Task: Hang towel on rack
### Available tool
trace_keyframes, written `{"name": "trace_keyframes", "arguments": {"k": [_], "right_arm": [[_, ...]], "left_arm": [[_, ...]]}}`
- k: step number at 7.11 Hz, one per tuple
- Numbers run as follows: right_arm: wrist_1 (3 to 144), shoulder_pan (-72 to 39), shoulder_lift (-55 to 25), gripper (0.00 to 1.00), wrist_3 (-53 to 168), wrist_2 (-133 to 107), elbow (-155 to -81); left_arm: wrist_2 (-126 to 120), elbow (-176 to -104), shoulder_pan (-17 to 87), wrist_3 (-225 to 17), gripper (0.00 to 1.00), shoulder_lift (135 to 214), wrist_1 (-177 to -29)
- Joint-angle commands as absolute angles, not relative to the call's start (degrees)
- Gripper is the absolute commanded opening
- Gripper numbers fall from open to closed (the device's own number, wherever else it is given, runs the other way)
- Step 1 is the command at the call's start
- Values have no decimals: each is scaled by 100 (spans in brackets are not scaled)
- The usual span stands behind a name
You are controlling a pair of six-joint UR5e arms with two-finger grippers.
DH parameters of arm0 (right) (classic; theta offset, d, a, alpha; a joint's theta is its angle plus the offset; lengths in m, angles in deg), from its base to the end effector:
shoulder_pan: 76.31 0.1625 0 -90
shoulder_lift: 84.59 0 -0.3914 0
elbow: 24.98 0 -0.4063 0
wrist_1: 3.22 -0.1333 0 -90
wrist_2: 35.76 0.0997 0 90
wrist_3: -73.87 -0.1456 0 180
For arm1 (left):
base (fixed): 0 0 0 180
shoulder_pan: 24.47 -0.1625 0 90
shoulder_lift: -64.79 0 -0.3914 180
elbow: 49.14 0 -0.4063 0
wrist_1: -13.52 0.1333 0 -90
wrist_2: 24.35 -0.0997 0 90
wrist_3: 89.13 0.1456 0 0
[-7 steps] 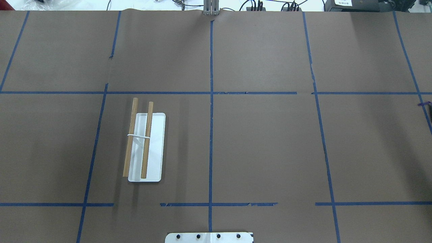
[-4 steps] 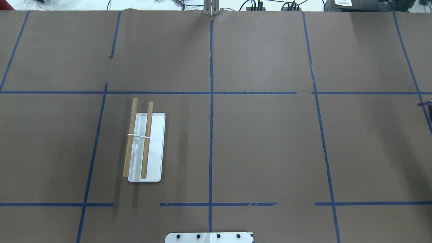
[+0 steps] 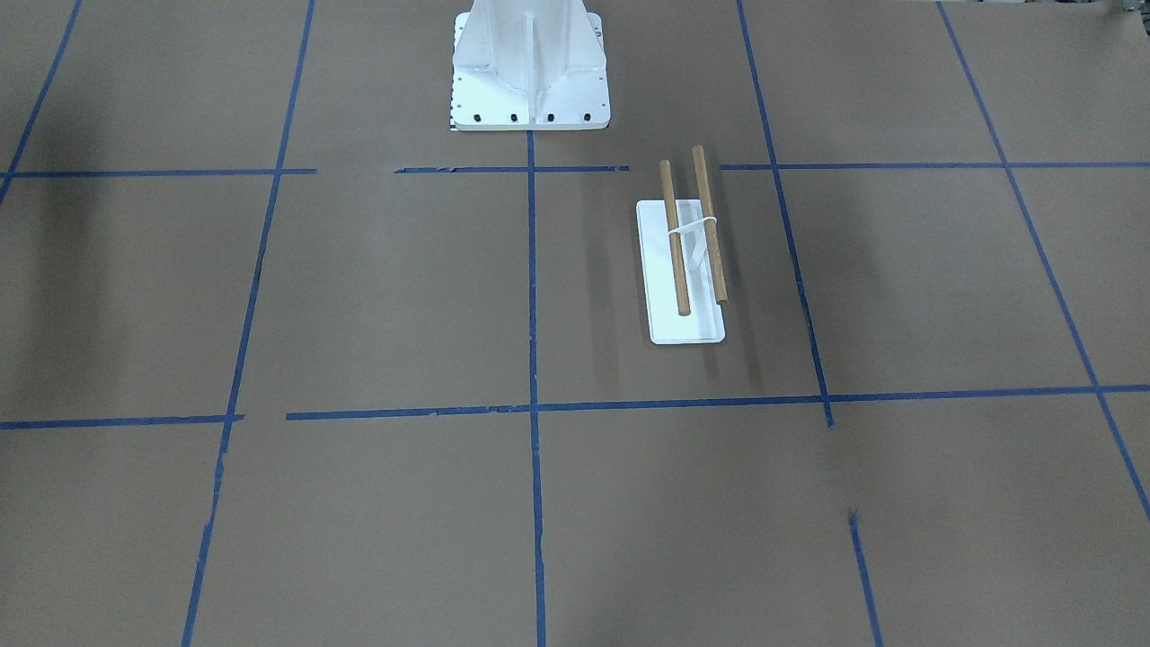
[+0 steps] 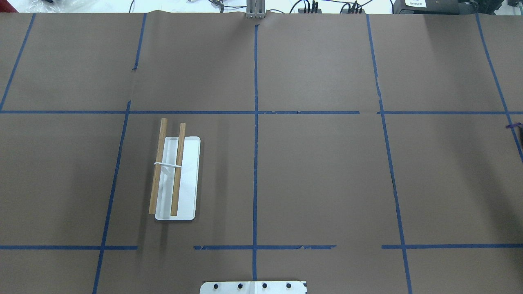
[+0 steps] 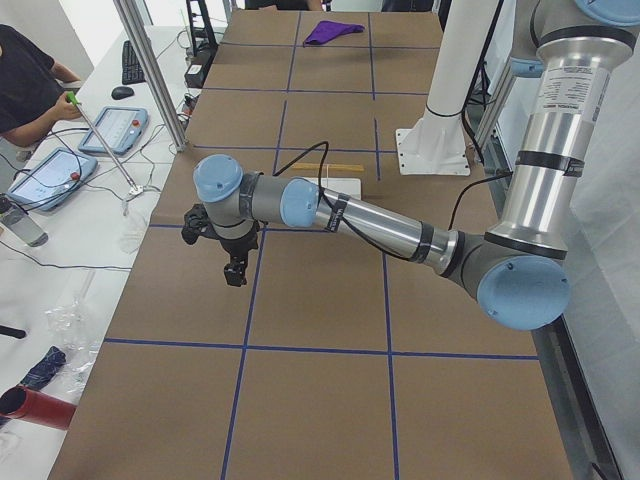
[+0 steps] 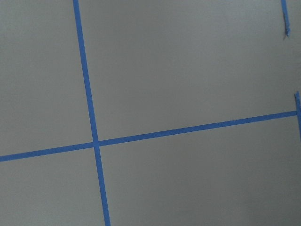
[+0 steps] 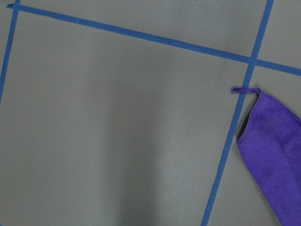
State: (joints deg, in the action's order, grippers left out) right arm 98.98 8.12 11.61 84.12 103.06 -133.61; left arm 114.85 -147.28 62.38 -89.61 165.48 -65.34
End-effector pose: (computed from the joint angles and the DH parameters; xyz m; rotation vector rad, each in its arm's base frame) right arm -0.0205 -0.4547 0.5596 0.0387 -0.8538 -0.2609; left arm 0.0082 -0.5691 0.4969 0.0987 0.8612 0.1013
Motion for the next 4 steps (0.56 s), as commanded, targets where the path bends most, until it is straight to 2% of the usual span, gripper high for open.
{"name": "trace_keyframes", "arguments": {"k": [1, 4], "right_arm": [[9559, 807, 1235, 100, 8442, 10355, -13283], [9135, 798, 1244, 100, 8424, 10268, -13203]], "left_arm": [[11470, -14758, 6193, -10041, 100, 16612, -6663], [11496, -14741, 6184, -10047, 100, 16560, -6936]]}}
